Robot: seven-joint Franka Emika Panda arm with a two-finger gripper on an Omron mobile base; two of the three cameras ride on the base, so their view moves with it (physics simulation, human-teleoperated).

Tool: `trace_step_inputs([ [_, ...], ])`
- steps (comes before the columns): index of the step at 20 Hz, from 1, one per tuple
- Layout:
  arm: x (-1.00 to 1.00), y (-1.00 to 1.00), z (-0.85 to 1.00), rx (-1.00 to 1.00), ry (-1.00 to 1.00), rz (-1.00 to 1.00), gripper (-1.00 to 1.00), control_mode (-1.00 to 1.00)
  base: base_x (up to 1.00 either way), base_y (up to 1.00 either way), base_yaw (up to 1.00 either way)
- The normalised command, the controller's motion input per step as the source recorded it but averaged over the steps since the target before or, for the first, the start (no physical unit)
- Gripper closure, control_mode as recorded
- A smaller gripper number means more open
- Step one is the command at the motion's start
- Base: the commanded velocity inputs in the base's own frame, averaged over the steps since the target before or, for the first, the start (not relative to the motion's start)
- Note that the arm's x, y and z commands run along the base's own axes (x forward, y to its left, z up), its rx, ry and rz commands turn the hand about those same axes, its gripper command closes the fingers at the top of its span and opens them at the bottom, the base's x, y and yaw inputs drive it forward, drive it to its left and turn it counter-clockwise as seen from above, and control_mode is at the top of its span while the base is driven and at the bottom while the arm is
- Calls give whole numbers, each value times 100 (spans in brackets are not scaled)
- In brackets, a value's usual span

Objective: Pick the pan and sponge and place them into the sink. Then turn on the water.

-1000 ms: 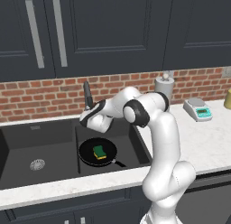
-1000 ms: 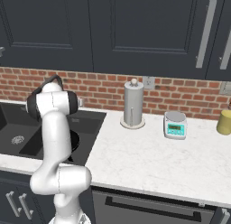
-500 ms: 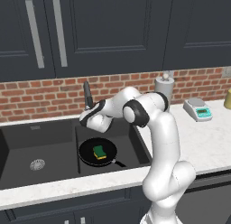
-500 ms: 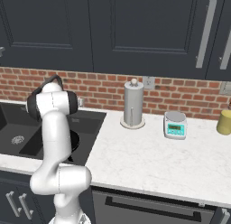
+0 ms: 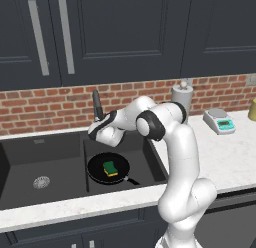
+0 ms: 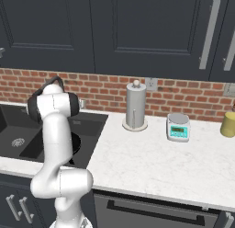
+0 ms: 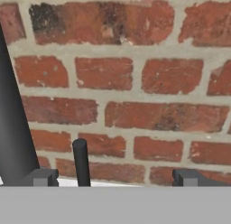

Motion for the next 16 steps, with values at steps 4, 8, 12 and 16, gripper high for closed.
trace_step_inputs([
  [4, 1, 0, 0, 0, 0, 0, -100, -100, 0, 0, 0],
  [8, 2, 0, 0, 0, 0, 0, -100, -100, 0, 0, 0],
  [12, 0, 0, 0, 0, 0, 0, -100, -100, 0, 0, 0],
  [16, 0, 0, 0, 0, 0, 0, -100, -100, 0, 0, 0],
])
